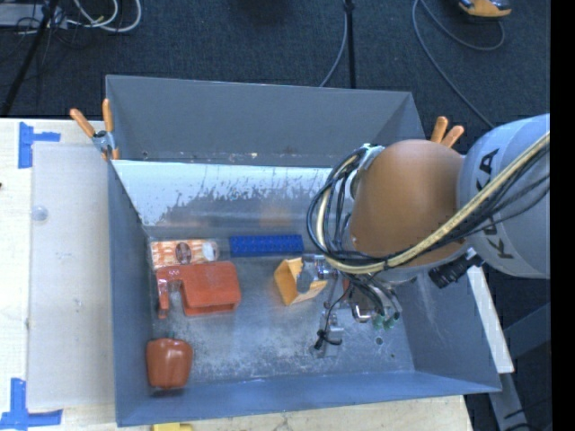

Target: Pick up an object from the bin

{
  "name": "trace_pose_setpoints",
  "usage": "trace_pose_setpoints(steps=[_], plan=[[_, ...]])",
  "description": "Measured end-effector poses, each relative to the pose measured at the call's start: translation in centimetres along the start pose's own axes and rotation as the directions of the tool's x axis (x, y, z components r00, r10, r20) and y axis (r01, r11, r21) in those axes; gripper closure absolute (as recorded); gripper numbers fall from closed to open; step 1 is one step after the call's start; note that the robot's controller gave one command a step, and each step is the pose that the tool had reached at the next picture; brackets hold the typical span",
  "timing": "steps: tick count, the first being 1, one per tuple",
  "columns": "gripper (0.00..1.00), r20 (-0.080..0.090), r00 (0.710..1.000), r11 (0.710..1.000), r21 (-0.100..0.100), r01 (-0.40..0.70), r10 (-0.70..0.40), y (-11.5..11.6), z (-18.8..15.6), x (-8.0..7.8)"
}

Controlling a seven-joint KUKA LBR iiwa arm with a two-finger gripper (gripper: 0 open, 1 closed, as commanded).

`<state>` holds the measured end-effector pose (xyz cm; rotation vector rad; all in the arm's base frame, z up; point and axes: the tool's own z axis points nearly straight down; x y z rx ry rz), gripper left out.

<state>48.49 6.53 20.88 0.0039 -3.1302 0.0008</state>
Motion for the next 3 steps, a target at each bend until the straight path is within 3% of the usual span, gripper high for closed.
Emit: trace_pose_setpoints(steps=[1,2,3], plan=[[0.0,0.009,1.0,1.0,-0.001,-0.002,0.002,0.0,-0.4,-0.2],[0.0,0.006,1.0,1.0,-0.002,0.006,-0.006,-4.5,0.8,-1.5],[0.0,0.004,1.0,1.0,0.002,-0.003,0.003,-6.3,-0.3,-6.0]])
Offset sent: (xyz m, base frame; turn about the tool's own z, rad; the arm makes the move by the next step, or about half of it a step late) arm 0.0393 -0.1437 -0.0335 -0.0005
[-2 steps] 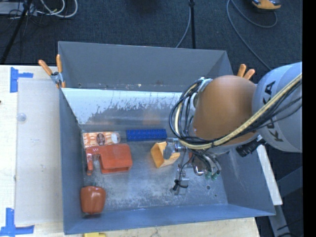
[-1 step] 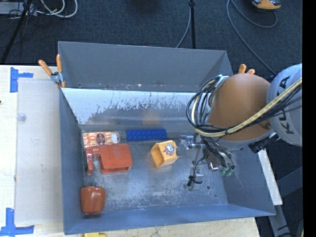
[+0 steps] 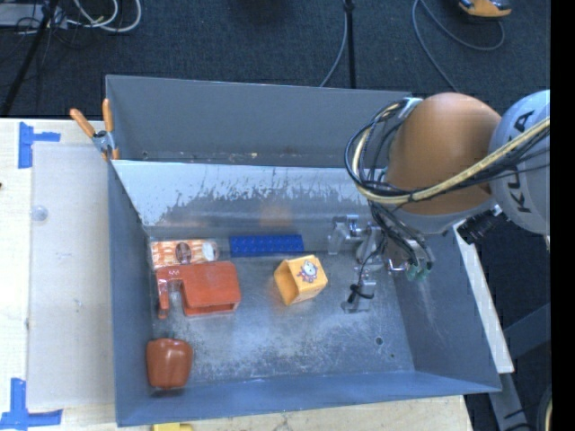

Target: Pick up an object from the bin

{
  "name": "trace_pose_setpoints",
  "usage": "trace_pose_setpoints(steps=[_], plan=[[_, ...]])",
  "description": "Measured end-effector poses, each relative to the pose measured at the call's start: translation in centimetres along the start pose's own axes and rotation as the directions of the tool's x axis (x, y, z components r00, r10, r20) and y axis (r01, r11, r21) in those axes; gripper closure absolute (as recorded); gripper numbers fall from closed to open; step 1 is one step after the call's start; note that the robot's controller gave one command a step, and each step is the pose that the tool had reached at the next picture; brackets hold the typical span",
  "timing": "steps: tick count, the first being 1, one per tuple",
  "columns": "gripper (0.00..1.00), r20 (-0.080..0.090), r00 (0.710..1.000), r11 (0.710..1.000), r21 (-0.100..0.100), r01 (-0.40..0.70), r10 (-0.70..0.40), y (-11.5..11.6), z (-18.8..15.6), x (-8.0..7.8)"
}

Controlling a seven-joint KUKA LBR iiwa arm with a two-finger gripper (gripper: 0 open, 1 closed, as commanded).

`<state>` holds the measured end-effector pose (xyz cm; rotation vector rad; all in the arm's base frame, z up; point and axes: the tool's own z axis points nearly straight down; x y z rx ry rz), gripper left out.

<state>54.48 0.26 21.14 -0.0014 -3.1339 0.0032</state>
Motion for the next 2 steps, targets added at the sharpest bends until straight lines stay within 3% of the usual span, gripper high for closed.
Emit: trace_pose_setpoints(steps=[1,2], plan=[[0.0,0.015,1.0,1.0,-0.001,0.015,-0.015,3.9,2.9,-2.3],[0.0,0.005,1.0,1.0,-0.005,-0.011,0.011,4.8,9.3,-2.1]])
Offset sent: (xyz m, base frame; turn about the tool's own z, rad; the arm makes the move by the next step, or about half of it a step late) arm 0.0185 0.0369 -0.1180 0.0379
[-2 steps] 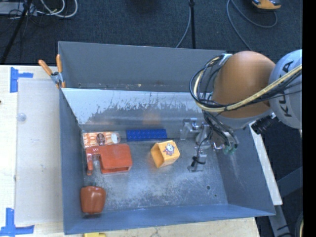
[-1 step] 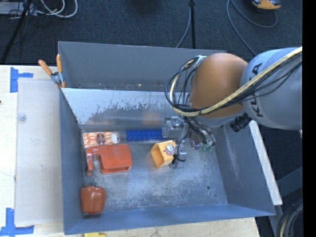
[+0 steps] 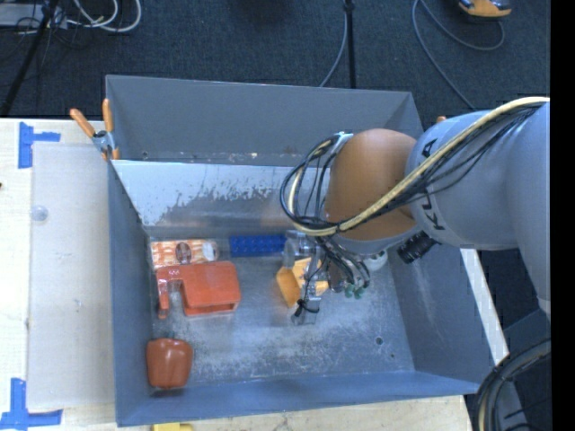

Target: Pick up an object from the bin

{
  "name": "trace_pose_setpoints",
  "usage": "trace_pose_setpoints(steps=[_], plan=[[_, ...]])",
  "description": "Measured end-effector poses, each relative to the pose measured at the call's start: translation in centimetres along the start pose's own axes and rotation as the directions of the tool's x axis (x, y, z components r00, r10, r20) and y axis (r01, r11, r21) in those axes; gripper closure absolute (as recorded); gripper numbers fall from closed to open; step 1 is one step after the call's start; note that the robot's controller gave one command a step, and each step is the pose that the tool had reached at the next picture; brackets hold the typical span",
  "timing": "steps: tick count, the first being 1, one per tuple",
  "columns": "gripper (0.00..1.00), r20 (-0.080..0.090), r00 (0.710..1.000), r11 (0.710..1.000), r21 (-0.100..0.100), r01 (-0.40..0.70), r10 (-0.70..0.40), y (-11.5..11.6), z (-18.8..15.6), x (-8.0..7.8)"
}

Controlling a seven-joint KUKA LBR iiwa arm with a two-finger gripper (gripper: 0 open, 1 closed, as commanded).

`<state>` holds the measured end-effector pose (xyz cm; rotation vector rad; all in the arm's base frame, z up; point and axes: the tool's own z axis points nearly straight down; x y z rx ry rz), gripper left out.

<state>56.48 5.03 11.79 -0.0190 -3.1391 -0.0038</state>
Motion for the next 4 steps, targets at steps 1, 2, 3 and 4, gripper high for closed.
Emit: trace_pose_setpoints(steps=[1,2,3,4], plan=[[0.0,0.011,1.0,1.0,-0.005,-0.021,0.021,-1.5,2.1,-2.2],[0.0,0.004,1.0,1.0,-0.003,0.017,-0.017,-2.5,3.1,-4.5],[0.0,0.015,0.999,0.999,-0.005,0.043,-0.043,-5.4,4.3,-4.4],[0.0,0.008,0.983,0.983,-0.001,0.184,-0.184,-4.8,4.0,-3.0]])
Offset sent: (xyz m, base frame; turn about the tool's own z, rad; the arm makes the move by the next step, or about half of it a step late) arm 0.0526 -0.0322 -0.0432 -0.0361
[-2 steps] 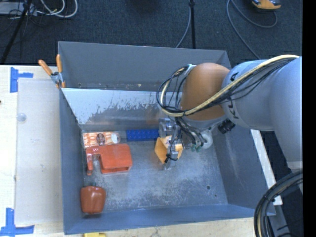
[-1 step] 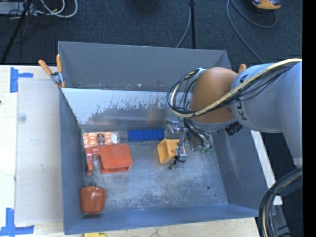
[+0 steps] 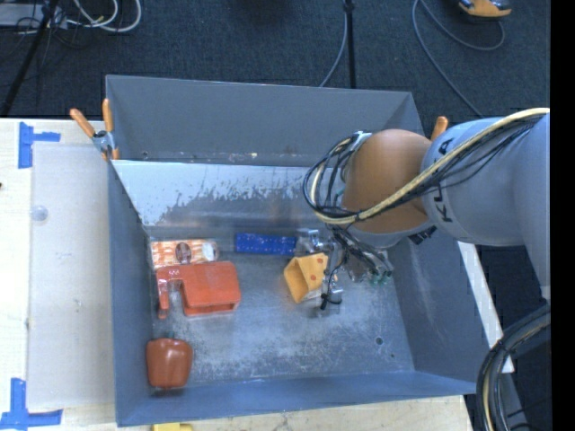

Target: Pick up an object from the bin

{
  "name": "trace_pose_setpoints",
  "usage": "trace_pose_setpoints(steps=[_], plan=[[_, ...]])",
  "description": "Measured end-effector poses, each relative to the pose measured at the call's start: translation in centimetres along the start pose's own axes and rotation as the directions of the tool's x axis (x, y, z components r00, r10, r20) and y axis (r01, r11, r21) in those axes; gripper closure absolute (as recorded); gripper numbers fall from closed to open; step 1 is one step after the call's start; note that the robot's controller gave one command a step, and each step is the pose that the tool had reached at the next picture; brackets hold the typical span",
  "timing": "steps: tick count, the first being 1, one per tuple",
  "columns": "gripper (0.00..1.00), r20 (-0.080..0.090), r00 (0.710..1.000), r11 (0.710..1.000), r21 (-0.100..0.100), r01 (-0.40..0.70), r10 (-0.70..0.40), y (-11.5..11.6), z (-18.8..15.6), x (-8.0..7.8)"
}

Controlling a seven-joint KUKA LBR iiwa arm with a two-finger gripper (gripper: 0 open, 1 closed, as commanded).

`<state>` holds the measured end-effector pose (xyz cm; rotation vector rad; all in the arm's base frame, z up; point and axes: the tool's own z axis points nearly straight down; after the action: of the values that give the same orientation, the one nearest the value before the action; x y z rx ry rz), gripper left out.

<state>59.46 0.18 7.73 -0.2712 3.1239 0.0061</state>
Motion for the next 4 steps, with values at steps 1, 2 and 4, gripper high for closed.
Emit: trace_pose_setpoints(steps=[1,2,4], plan=[[0.0,0.004,0.975,0.975,-0.002,0.222,-0.222,1.3,0.1,-0.6],[1.0,-0.014,0.992,0.993,-0.009,0.122,-0.122,-0.1,0.6,-2.5],[1.0,-0.015,0.992,0.992,-0.009,0.123,-0.123,0.0,-3.4,-2.3]])
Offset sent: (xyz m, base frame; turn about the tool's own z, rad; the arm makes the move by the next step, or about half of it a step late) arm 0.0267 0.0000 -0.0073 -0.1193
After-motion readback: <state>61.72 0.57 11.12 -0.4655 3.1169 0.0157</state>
